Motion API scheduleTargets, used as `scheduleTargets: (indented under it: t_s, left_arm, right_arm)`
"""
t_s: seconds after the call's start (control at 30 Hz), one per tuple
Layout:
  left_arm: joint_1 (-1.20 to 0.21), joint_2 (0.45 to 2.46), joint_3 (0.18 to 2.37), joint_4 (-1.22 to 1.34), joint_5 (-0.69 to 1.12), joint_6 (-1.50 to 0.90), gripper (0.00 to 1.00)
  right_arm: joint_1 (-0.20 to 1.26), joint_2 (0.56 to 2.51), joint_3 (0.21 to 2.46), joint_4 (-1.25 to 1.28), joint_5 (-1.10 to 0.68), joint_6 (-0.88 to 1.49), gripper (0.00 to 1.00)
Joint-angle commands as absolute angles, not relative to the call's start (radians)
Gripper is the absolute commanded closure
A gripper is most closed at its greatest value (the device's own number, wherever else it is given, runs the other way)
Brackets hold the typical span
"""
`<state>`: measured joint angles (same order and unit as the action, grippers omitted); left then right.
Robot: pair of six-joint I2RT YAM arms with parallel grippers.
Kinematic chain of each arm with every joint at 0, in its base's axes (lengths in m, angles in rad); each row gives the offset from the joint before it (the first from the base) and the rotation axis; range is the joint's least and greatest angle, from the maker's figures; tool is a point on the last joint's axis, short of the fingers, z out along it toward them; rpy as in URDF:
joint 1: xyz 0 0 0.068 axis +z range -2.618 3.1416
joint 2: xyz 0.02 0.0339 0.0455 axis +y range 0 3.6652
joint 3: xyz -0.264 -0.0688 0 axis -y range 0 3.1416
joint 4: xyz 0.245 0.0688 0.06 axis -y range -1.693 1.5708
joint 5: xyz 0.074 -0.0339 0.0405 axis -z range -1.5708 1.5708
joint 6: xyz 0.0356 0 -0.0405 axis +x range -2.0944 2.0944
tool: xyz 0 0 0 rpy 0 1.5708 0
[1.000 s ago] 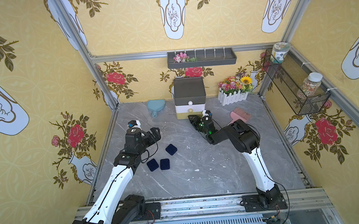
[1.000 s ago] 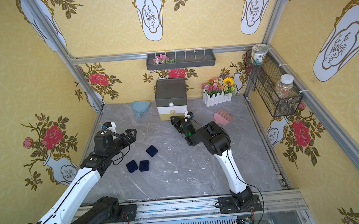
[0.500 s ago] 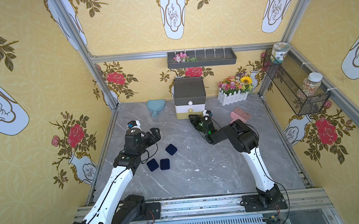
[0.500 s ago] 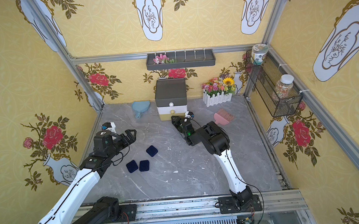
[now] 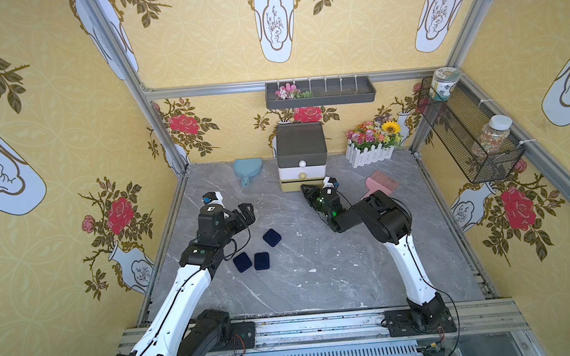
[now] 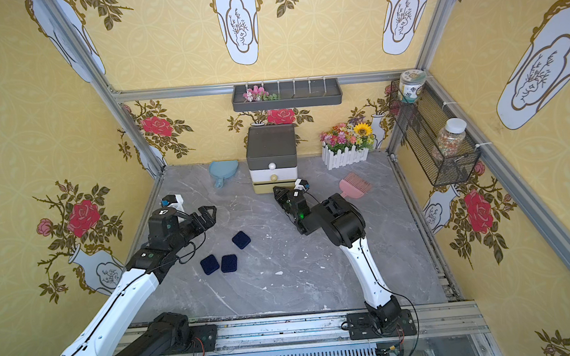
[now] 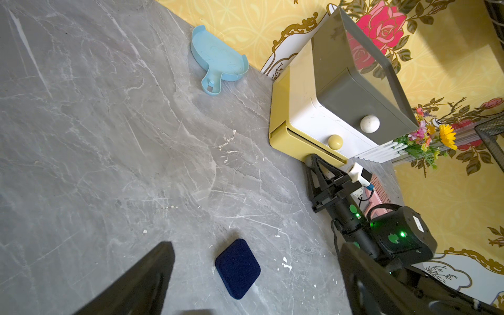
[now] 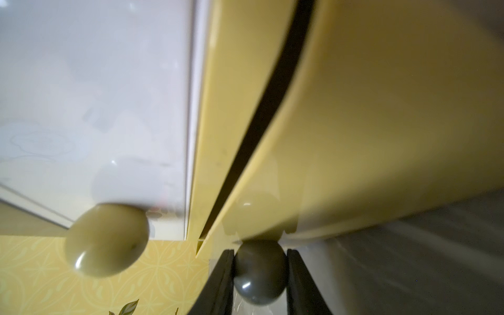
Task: Place the brooch boxes into the drawer by color
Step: Open the drawer in the storage box.
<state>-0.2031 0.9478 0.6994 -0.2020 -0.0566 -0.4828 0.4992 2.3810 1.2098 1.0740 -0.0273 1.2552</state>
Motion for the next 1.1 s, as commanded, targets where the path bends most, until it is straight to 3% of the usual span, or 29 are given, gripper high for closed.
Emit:
scheduleTargets:
  t_s: [0.0,0.6,1.07]
  left_arm:
    - [-0.203,0.942,0.692,-0.179,-0.045,-0.487,0.0]
    - [-0.202,0.893,0.672,-0.232,-0.039,-0.515,0.0]
    - [-0.203,0.885,0.651,-0.232,-0.047,-0.532,0.0]
  right_arm:
    - [0.503,2.356,1.16,1.118,-0.006,1.254,0.74]
    - [0.596,2.216,0.835,1.315,0.057,1.279,0.74]
    - [0.641,2.196,0.791,1.332,0.074,1.286,0.69]
